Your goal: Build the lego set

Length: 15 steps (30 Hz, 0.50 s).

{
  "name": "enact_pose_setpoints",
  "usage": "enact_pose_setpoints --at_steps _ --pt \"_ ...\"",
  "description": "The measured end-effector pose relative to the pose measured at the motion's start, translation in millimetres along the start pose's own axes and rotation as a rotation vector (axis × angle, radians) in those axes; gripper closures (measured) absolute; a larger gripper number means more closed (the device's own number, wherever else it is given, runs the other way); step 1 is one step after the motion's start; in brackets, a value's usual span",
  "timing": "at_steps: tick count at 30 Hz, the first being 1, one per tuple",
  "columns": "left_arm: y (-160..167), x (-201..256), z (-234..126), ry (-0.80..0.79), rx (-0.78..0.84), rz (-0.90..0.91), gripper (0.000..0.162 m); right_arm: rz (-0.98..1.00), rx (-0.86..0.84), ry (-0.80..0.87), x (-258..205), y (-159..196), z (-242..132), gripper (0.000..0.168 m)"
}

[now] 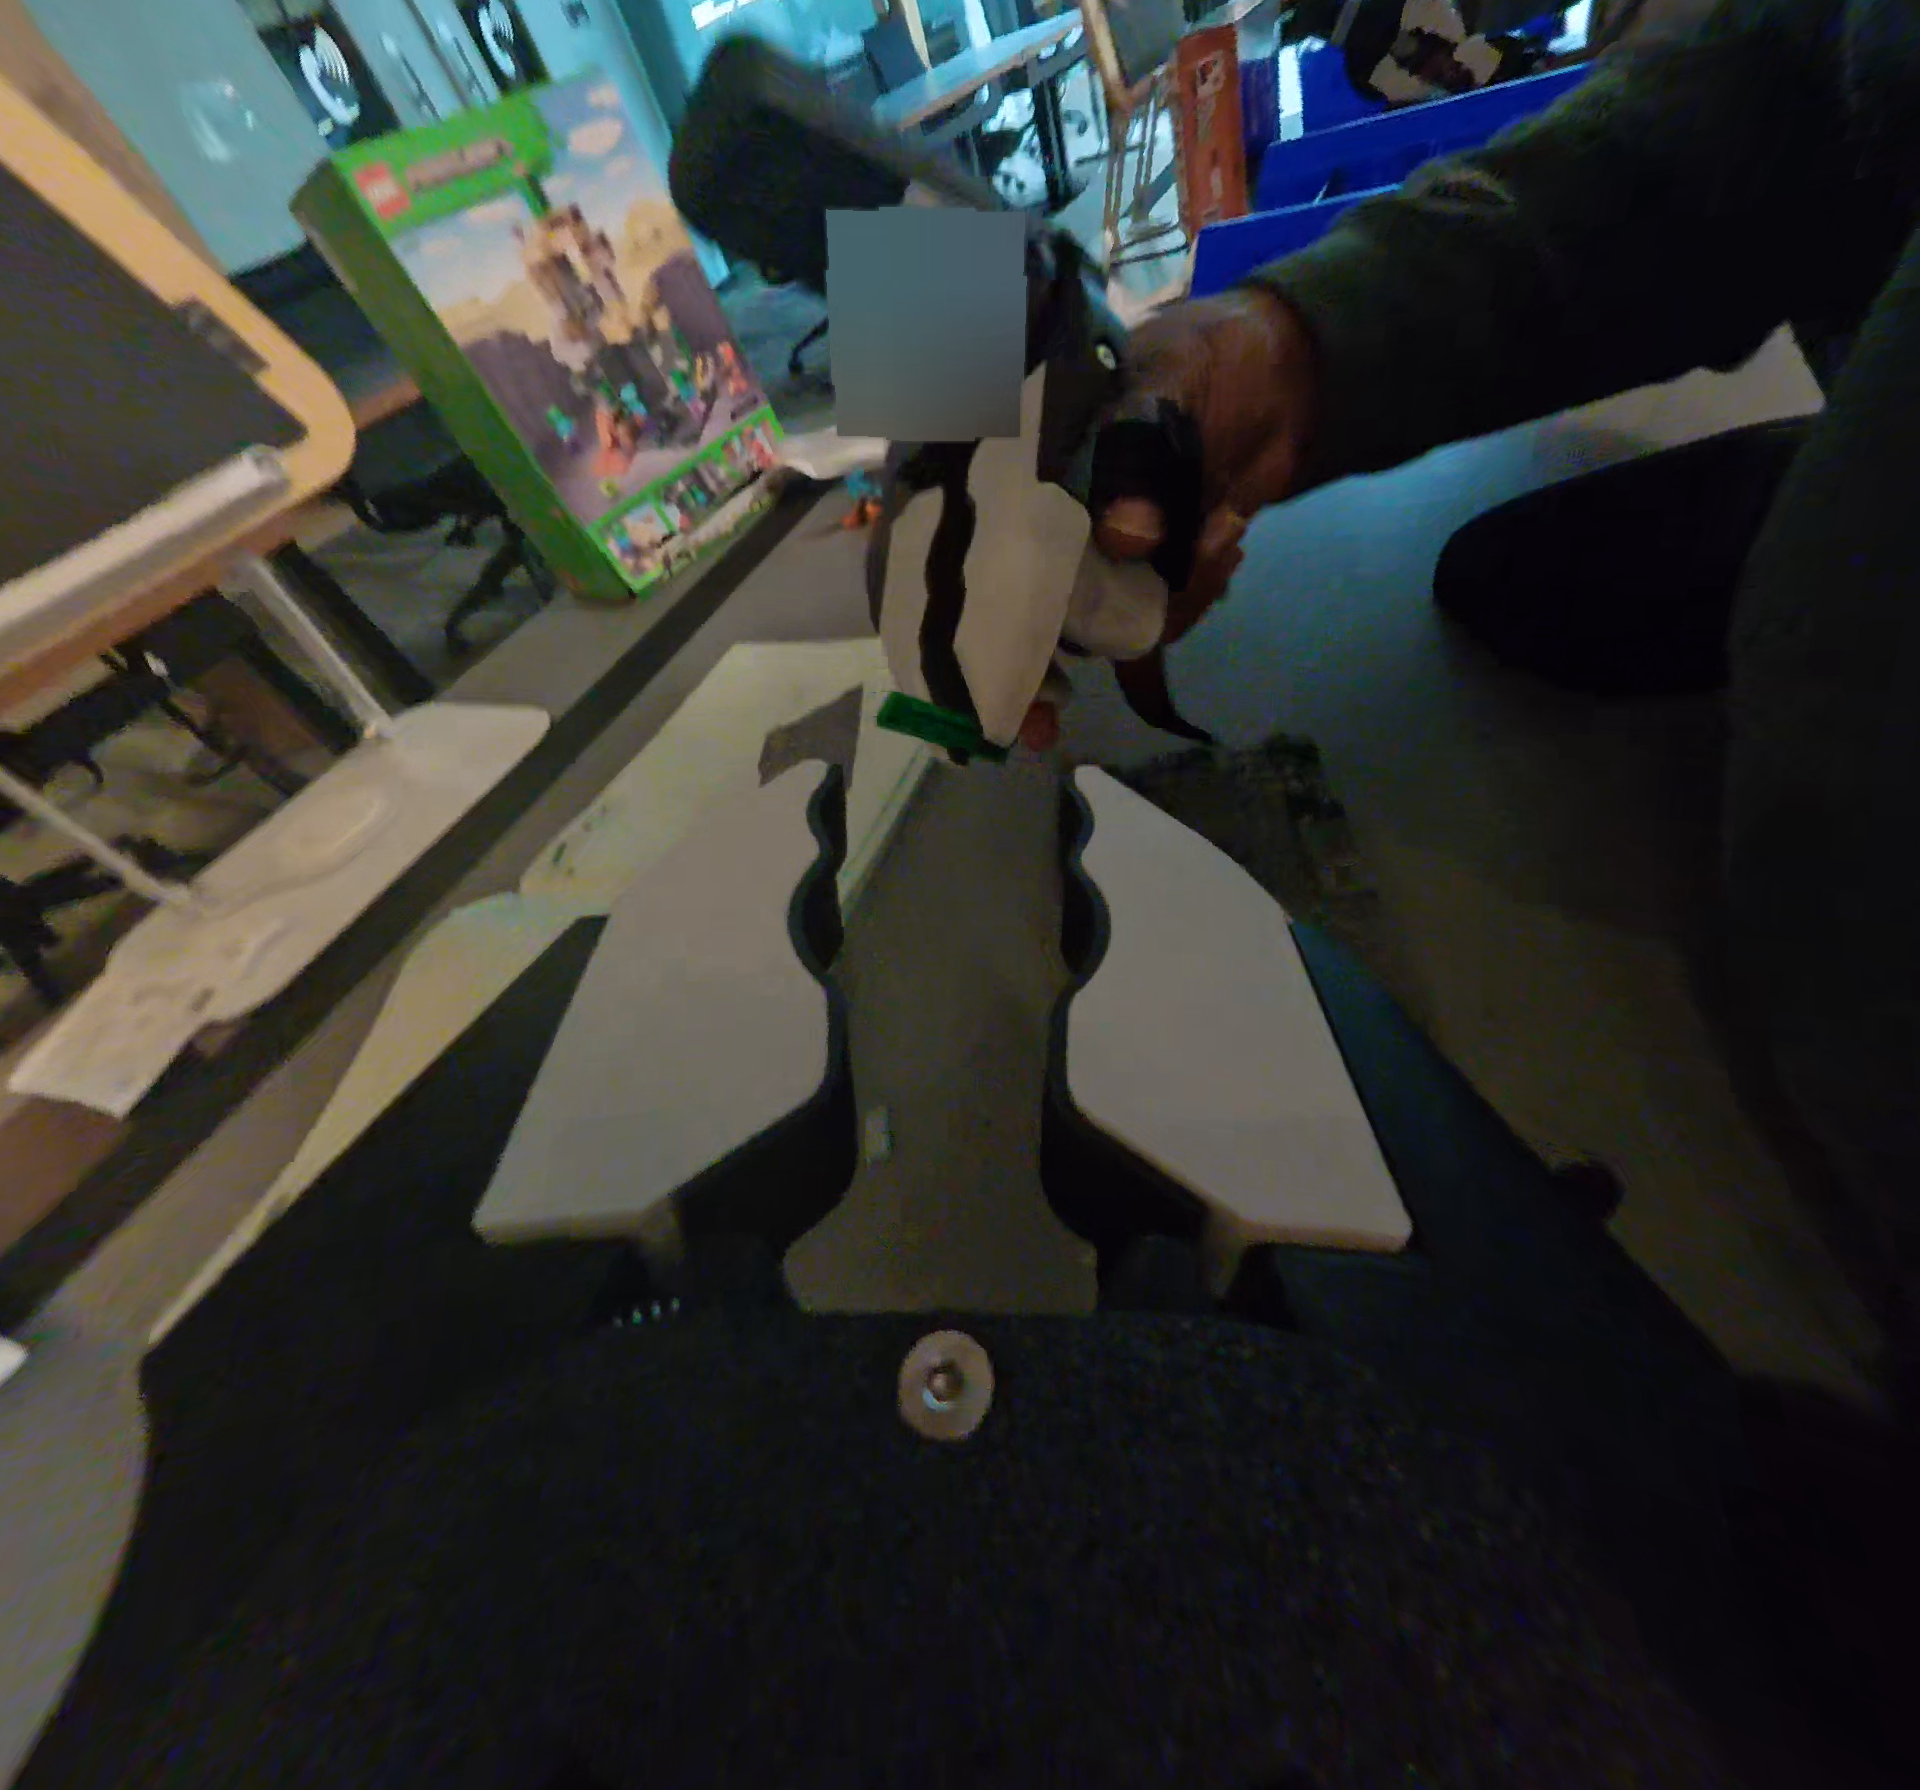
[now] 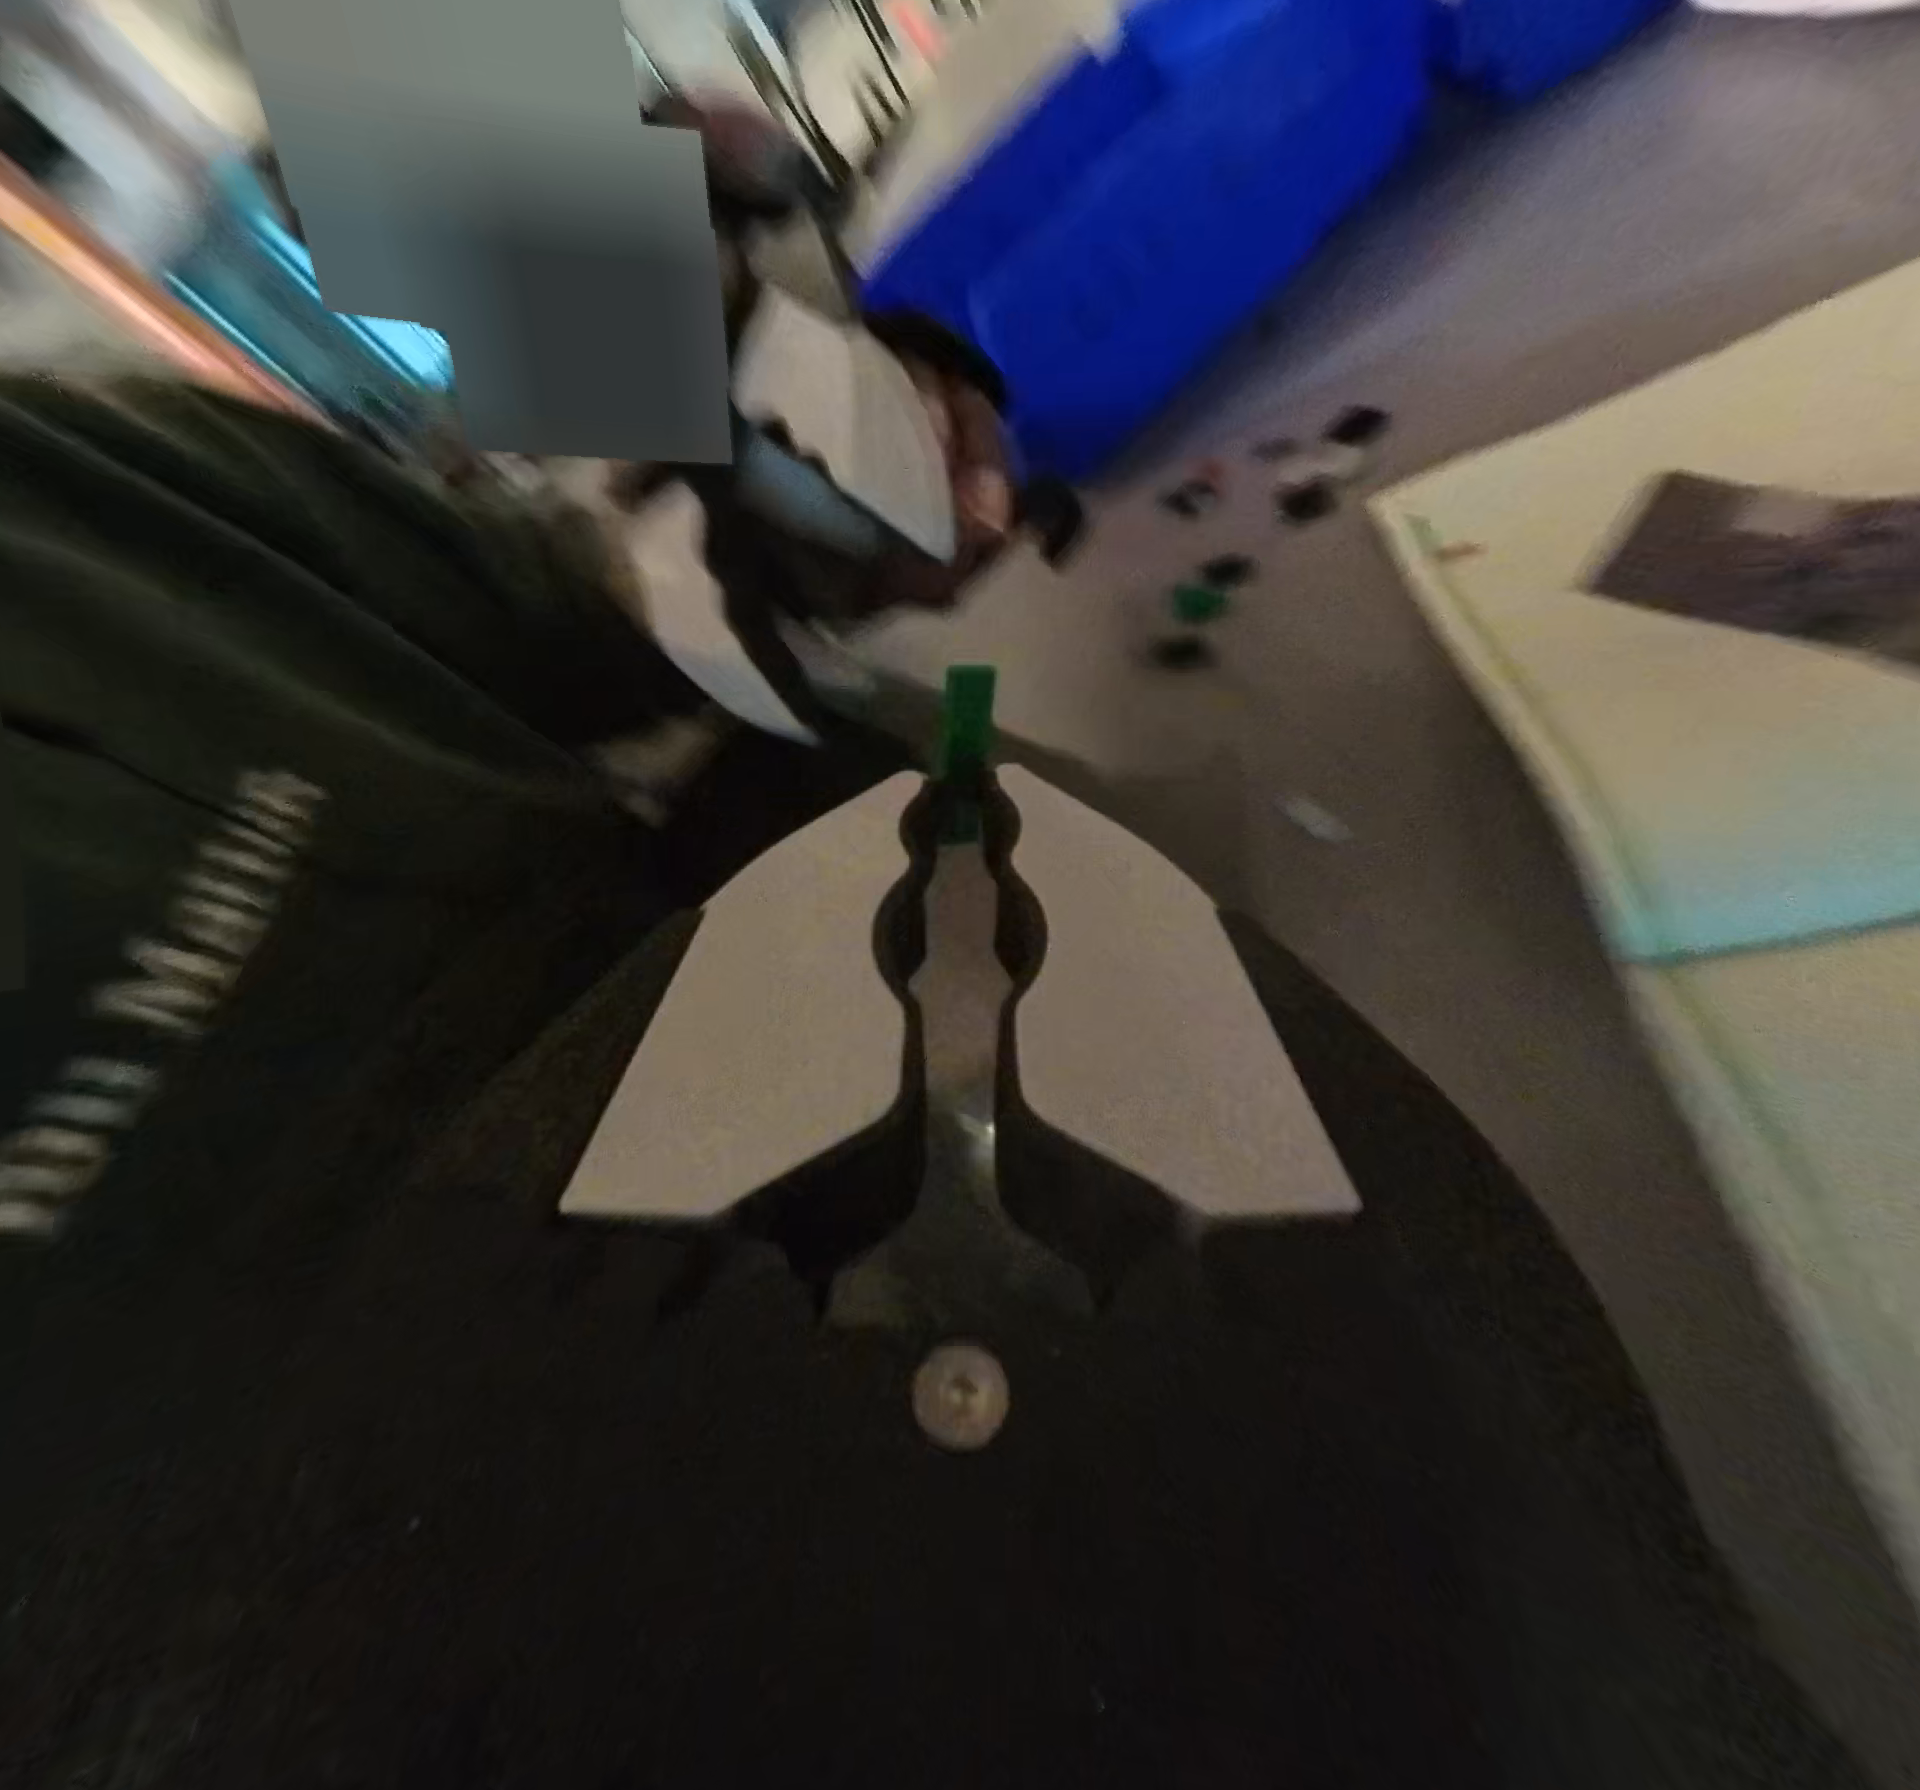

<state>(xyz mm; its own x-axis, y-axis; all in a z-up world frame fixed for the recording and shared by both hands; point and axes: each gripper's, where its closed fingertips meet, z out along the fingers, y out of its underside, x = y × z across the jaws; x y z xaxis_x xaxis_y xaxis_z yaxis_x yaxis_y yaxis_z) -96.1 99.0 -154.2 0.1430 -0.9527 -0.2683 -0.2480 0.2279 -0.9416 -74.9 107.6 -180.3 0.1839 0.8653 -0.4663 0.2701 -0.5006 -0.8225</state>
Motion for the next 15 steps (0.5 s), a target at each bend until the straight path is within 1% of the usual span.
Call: enact_pose_setpoints --at_steps 2,3,5,7,10,15 --pt "10 -3 -7 -0.008 -0.027 -0.043 0.125 -0.249 -0.221 0.184 28 17 2 0.161" --pt "15 -4 -10 -0.014 -0.04 -0.063 0.126 -0.364 -0.326 0.251 40 24 3 0.161" --pt "27 -8 -14 -0.04 -0.08 -0.087 0.127 -0.571 -0.507 0.328 56 31 8 0.161" --pt "37 -10 -18 -0.065 -0.113 -0.107 0.128 -0.74 -0.638 0.347 67 36 18 0.161" --pt "54 -12 -22 -0.085 -0.17 -0.148 0.129 -0.855 -0.744 0.296 77 45 35 0.161" --pt "80 -8 -29 -0.096 -0.264 -0.19 0.131 -0.862 -0.806 0.181 82 55 51 0.16"
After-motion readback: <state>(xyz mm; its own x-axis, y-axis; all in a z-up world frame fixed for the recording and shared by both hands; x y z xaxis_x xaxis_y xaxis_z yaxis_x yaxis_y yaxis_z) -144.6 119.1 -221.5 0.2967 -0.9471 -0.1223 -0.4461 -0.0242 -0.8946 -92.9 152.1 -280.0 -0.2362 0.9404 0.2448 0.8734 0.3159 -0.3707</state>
